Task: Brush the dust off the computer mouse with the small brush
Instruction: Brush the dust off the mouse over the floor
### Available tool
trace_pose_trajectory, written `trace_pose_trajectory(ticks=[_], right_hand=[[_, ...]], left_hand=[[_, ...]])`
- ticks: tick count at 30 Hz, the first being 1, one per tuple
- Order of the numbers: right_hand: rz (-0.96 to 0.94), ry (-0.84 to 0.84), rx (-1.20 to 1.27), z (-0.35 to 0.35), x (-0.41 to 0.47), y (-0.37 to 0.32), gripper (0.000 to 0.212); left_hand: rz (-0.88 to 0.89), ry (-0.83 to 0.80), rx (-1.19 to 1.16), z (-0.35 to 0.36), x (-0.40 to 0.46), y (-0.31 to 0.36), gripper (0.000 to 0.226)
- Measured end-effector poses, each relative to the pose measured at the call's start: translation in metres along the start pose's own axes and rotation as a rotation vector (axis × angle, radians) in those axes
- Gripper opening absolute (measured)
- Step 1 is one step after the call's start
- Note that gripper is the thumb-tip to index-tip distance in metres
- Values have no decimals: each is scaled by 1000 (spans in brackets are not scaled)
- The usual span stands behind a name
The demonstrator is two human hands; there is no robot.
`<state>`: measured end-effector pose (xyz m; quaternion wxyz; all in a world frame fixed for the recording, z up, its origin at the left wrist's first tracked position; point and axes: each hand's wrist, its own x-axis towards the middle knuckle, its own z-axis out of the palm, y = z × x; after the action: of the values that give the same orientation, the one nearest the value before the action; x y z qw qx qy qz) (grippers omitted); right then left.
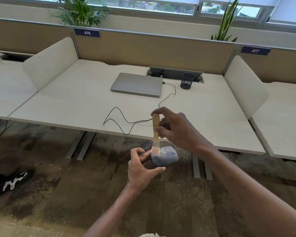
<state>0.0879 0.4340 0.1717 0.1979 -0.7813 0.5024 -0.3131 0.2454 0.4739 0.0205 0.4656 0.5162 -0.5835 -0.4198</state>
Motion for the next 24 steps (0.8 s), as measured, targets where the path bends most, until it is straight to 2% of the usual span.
trace_pose_trajectory(ticks=[5, 14, 20, 24], right_hand=[[-39, -83, -38, 4, -8, 0, 39], [-81, -8, -45, 7, -2, -5, 36], [-214, -107, -94, 11, -8, -20, 39], [-238, -108, -158, 17, -6, -22, 36]], left_hand=[[-7, -4, -20, -6, 1, 1, 82], [-31, 20, -17, -10, -1, -1, 85], [-4, 30, -3, -12, -1, 1, 82], [11, 11, 12, -10, 0, 5, 81]])
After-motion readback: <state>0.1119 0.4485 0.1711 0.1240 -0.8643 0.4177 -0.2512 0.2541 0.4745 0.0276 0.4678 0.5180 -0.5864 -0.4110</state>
